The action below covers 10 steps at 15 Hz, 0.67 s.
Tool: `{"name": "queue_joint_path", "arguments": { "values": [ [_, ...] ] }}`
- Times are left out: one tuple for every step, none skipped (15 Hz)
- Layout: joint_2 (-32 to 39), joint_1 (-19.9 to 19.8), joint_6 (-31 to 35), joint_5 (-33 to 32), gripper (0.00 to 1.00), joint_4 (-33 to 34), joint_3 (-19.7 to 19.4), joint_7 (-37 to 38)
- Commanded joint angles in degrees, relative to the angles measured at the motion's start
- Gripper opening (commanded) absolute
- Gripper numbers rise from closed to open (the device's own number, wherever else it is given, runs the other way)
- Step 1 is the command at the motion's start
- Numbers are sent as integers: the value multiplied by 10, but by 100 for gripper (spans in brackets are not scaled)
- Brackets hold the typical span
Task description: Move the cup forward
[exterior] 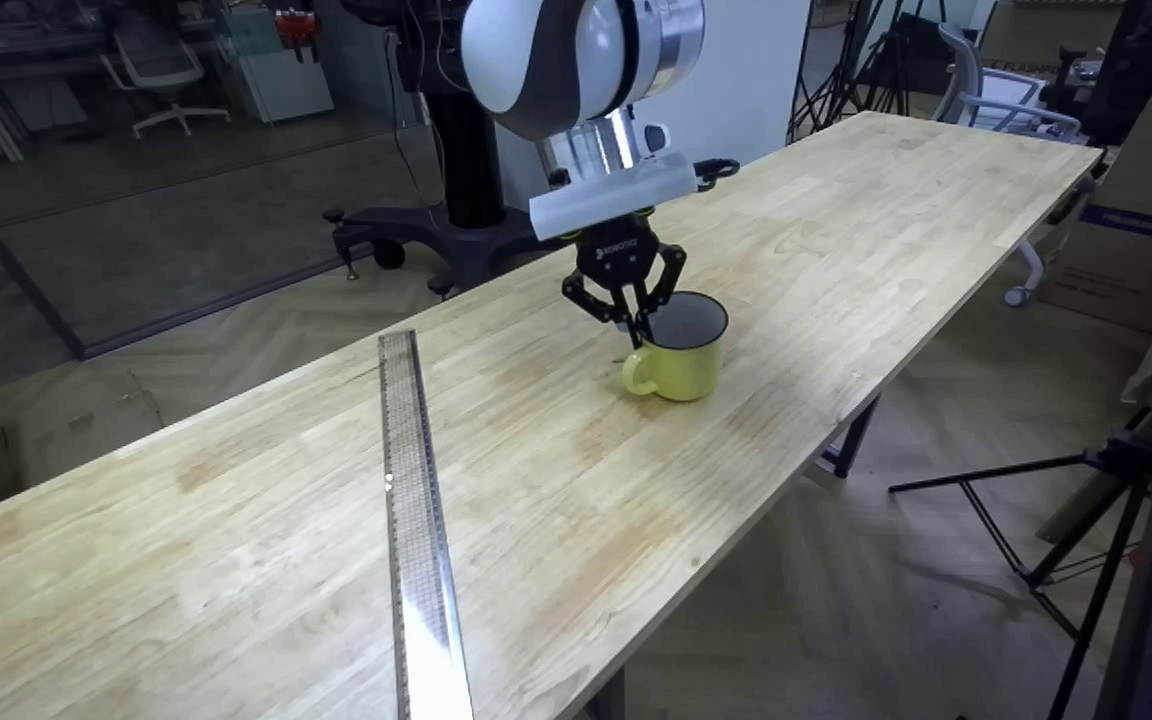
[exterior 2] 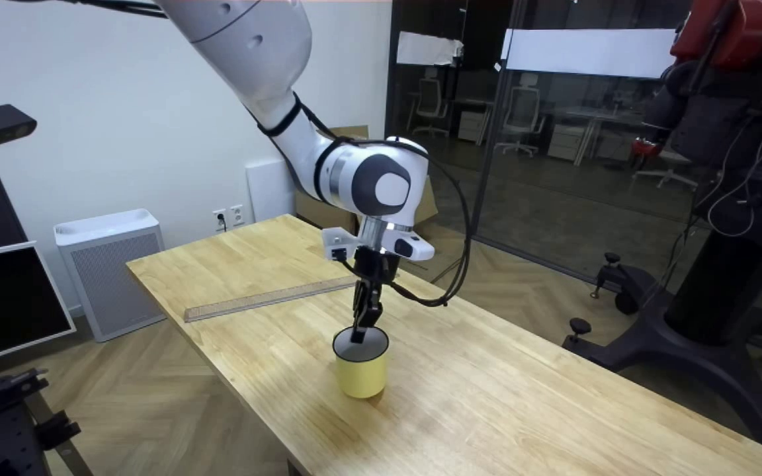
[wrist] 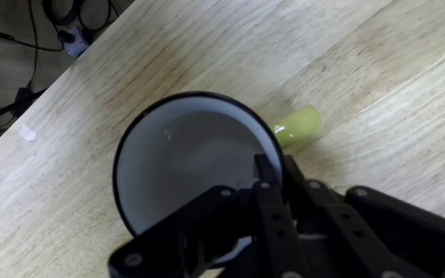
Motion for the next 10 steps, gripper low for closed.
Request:
{"name": "queue_joint_path", "arguments": {
  "values": [
    [-43, -3, 33, 20, 3, -84, 11, 27],
    [-51, -11, 29, 32, 3, -93, 18, 16],
    [-56, -19, 24, 45, 3, -101, 24, 6],
    [-61, -26, 21, 57, 3, -108, 28, -2],
    [-64, -33, 18, 69, 3, -113, 33, -9],
    [-67, -37, 18, 78, 3, -119, 35, -13],
    [-71, -39, 23, 85, 3, -126, 35, -14],
    [-73, -41, 29, 90, 3, -132, 35, -16],
    [-76, -44, 35, 95, 3, -136, 35, -21],
    [-77, -46, 38, 100, 3, -140, 35, -22]
  ]
}}
